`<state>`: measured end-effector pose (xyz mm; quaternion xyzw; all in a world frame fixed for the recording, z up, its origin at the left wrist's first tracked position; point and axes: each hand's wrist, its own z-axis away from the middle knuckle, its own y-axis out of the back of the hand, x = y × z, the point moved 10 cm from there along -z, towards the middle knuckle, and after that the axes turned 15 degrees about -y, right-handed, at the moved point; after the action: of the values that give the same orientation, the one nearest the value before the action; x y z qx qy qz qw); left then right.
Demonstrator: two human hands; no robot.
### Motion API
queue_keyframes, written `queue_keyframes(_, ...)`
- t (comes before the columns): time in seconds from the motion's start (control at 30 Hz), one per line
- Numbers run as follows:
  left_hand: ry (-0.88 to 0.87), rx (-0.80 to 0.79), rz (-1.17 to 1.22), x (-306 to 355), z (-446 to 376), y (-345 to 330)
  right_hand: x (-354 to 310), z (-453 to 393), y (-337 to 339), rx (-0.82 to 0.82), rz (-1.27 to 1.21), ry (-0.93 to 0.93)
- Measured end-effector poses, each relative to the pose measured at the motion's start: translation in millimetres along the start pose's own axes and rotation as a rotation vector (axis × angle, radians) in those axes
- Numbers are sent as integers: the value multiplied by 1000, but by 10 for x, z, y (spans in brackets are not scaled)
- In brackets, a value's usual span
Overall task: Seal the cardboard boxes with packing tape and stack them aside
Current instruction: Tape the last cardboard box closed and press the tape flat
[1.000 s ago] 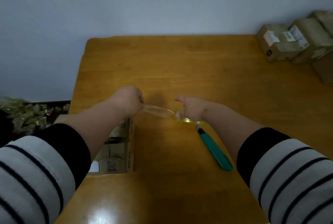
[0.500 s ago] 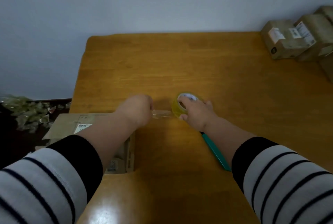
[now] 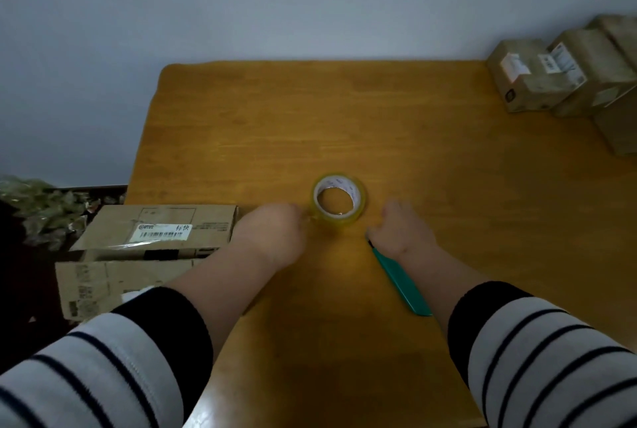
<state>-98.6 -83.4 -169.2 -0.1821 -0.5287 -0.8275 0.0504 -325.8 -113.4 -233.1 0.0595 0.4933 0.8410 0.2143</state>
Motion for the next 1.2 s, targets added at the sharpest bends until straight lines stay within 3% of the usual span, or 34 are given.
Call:
queue_keyframes(0.17,206,190,452,-160,231,-223,397,9,-344,-201,137,-188)
queue_keyframes(0.33,327,235,528,-256,439,-474,339,61,-394,-199,219,-89)
queue_keyframes(0.47,365,193,499,-326,545,-670,222,194,-342,-313,-11,-37)
queue_keyframes(0.67,436,261,613,-486,694,-872,-68,649,-416,-543,-198,56)
queue_keyframes(0.9,403,332,702,-463,733,-864,-514,746,-402,-315,85,284)
queue_keyframes(1.2,396,381,786,-461,781,-854,-674,642,-455,-173,359,323)
